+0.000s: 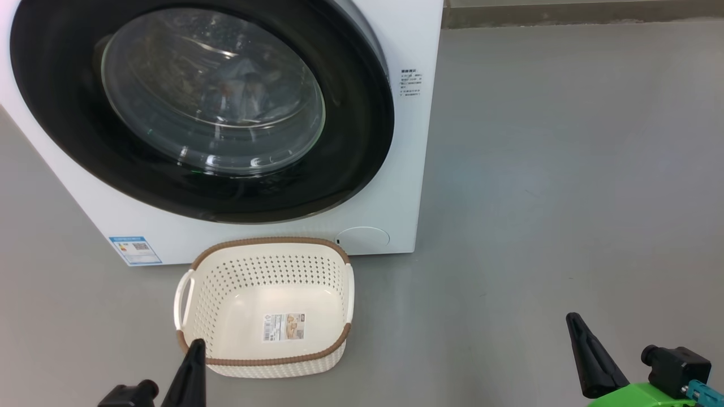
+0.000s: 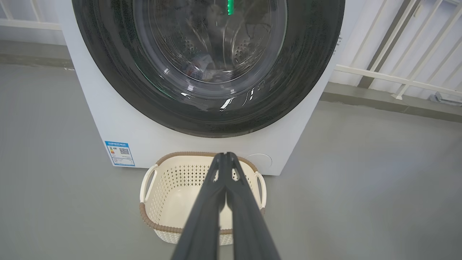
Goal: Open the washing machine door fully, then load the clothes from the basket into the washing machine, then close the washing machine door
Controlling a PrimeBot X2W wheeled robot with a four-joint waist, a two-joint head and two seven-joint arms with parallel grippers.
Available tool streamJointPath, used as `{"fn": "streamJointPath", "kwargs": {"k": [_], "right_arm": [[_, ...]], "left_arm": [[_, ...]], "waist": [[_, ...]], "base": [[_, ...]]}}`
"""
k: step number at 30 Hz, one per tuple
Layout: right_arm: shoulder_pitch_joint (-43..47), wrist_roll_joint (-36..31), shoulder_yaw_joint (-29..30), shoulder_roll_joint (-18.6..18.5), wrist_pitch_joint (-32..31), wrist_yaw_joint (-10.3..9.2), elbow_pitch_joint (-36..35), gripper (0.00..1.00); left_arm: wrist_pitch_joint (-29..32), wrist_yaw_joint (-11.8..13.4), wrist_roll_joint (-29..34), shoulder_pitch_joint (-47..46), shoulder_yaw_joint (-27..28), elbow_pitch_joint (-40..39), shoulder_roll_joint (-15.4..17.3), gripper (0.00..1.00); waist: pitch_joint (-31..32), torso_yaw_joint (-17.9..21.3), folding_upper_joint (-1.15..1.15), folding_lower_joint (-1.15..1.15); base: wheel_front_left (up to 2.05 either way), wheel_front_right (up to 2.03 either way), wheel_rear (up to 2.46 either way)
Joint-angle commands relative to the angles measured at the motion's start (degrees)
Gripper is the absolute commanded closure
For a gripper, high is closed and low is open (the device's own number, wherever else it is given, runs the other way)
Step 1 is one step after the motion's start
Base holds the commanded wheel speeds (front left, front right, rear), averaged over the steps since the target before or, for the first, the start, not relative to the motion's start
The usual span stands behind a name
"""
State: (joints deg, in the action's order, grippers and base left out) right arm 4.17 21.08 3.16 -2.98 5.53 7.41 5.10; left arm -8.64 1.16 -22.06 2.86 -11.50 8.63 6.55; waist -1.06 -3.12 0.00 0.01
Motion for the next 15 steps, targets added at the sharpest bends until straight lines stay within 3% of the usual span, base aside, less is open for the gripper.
{"fn": "streamJointPath", "kwargs": {"k": [1,15], "right_arm": [[-2.07,2.32,0.17,-0.38,-0.33,0.01,-1.01,1.0],[-3.17,11.69,0.4,-0.46,-1.74,0.02,0.32,1.0]], "left_arm": [[0.3,-0.81,-2.43,-2.33,1.16,-0.88,0.36,1.0],[1.98,-1.87,-11.83,-3.24,3.03,-0.01,0.11,1.0]], "waist": [[0.02,0.06,0.0,-0.01],[0.13,0.47,0.0,-0.01]], "base": [[0.0,0.0,0.0],[0.0,0.0,0.0]]}}
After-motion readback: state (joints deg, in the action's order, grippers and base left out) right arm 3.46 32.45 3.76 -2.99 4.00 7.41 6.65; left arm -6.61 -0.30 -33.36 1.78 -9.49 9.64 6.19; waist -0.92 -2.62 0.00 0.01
